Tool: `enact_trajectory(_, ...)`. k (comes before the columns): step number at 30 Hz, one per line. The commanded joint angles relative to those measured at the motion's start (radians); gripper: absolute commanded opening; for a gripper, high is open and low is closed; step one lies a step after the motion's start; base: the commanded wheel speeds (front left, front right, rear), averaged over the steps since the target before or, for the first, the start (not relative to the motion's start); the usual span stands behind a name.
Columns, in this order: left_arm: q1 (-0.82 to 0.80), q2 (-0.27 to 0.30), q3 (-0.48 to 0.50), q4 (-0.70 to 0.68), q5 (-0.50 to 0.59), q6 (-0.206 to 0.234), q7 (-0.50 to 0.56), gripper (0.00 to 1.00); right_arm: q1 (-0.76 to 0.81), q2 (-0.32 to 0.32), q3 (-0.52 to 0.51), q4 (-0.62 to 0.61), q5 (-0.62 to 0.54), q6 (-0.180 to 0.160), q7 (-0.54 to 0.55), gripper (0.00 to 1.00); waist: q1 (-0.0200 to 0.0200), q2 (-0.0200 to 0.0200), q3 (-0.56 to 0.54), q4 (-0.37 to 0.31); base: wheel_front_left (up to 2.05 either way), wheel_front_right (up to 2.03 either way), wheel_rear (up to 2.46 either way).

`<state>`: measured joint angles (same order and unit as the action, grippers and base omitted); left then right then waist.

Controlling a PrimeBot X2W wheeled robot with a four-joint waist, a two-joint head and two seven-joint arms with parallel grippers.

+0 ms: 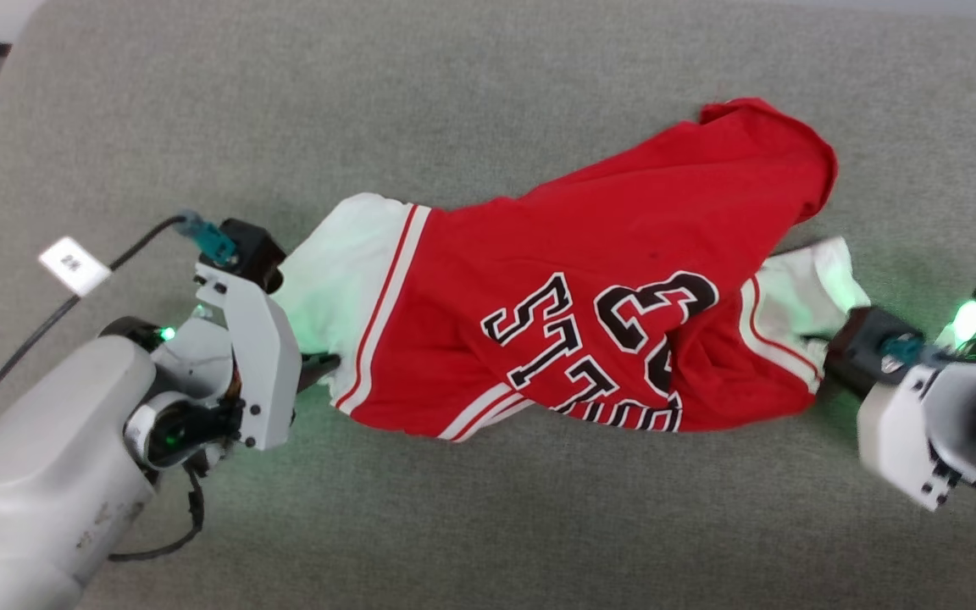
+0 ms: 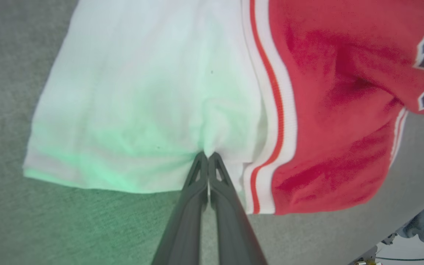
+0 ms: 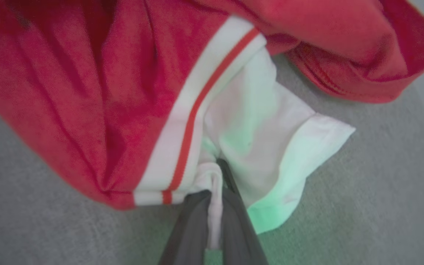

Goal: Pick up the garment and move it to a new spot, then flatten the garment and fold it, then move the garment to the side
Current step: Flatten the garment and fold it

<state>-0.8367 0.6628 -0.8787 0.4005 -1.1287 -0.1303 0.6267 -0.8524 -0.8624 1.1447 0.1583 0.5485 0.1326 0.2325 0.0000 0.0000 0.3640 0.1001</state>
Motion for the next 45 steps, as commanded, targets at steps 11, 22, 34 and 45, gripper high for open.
enact_trajectory(11,0.007,-0.024,0.151,-0.181,-0.291,0.000,-0.229,0.00,0.170,0.038,-0.454,-0.038,-0.039,-0.003,-0.121,0.00,0.0000,0.0000,-0.050,-0.018,0.00,0.00,0.00)
enact_trajectory(22,-0.316,-0.166,0.308,0.078,-0.329,0.001,-0.395,0.00,0.006,0.242,-0.762,0.030,-0.076,-0.003,-0.065,0.00,0.0000,0.0000,0.053,-0.067,0.00,0.00,0.00)
enact_trajectory(34,-0.900,-0.298,0.393,0.485,-0.177,0.006,-0.722,0.00,-0.566,0.424,-0.933,0.394,-0.191,-0.003,-0.153,0.00,0.0000,0.0000,0.136,-0.114,0.00,0.00,0.00)
enact_trajectory(45,-0.630,-0.308,0.292,0.365,-0.257,-0.001,-0.672,0.00,-0.450,0.380,-0.766,0.519,-0.125,-0.003,-0.144,0.00,0.0000,0.0000,0.096,-0.072,0.00,0.00,0.00)
